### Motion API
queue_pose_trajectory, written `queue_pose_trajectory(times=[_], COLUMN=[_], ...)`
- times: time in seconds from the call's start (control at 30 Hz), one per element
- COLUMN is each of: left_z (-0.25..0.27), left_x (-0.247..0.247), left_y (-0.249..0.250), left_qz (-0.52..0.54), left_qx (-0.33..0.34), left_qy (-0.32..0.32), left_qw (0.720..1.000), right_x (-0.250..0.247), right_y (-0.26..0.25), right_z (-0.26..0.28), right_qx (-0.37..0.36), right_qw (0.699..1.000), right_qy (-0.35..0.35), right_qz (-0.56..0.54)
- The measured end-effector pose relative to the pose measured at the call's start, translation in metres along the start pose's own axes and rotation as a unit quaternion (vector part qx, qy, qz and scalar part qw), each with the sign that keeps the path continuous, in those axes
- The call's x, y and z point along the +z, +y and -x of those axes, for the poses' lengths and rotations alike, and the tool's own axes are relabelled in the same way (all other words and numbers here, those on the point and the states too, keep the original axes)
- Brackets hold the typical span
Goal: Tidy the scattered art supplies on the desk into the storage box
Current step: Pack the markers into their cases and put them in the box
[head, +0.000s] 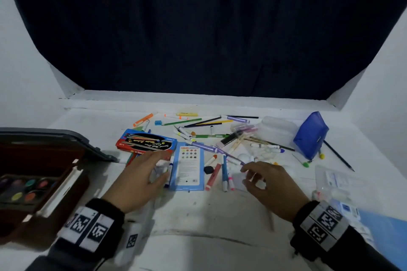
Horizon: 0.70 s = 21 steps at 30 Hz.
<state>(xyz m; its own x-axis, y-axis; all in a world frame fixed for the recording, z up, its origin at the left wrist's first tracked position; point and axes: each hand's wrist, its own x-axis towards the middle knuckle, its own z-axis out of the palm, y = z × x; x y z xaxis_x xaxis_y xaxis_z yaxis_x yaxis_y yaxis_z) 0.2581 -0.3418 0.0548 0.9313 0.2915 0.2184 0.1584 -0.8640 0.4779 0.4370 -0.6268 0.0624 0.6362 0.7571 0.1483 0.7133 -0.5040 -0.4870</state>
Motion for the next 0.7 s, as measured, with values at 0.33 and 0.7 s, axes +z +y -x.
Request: queue_pose_trajectory(times=[0.33,0.7], left_z=[-0.109,-0.157], left_x=[0.006,0.019], left_y=[-0.046,-0.082], left_qz=[-0.163,-0.265], left_qx=[-0.135,-0.166], left_qy=[-0.148,-0.286], left_qw=[0.966,0.906], right_x=[-0.007,0.009], right_y=[0.073,0.113], right_z=[-0.08,-0.151], right_qx=[0.07,0.157], right_qw=[0.987,0.958], right_qy=[-0.071,-0.159], right_qz=[0.129,0.177])
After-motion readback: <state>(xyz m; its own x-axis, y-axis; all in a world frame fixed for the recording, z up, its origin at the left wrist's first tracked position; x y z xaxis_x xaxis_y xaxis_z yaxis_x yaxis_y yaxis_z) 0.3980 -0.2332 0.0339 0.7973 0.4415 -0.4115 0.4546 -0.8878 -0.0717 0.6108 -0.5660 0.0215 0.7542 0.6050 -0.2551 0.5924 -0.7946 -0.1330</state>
